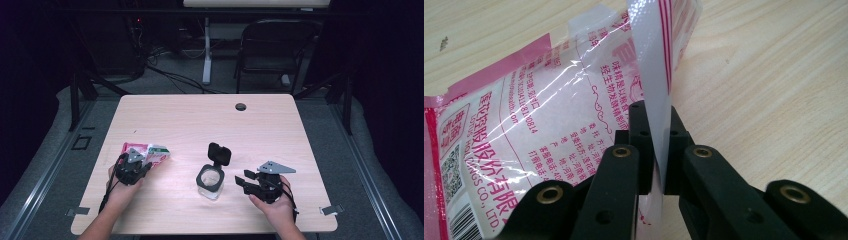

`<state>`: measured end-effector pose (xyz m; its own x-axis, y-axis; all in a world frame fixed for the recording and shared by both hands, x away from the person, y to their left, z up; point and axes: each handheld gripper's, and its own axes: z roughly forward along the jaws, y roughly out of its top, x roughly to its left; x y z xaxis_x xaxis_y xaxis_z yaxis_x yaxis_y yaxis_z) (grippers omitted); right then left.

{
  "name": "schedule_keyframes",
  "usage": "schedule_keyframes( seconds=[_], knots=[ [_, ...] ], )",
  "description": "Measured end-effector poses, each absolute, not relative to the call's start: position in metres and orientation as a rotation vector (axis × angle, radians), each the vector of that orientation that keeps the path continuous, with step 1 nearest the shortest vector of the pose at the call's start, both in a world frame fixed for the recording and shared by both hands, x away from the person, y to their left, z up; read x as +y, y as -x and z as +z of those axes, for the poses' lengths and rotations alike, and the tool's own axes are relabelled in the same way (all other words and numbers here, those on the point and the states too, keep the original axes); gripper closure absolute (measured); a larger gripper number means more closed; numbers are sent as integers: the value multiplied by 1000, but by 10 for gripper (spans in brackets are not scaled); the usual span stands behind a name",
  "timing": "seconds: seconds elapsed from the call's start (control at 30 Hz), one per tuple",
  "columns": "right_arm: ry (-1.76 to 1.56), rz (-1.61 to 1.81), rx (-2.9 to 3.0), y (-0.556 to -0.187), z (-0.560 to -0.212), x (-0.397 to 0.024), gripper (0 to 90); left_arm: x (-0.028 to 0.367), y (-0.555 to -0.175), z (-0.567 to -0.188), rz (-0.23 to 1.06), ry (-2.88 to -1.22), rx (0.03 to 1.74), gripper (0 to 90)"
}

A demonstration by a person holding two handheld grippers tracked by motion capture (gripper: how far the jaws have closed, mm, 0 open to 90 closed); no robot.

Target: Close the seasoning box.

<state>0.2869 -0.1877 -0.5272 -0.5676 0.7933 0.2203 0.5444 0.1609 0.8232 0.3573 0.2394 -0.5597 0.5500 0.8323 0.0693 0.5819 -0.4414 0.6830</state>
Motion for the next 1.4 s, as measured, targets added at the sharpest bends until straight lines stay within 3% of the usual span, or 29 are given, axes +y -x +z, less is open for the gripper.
schedule_keyframes(
  seconds=[0.7, 1.4],
  knots=[
    [-1303, 1369, 2173, -288, -529, -187, 539, 259, -353, -547, 504, -2087, 1166, 900],
    [-1305, 1358, 2186, -290, -531, -185, 538, 272, -352, -524, 572, -2047, 1152, 900]
  ],
)
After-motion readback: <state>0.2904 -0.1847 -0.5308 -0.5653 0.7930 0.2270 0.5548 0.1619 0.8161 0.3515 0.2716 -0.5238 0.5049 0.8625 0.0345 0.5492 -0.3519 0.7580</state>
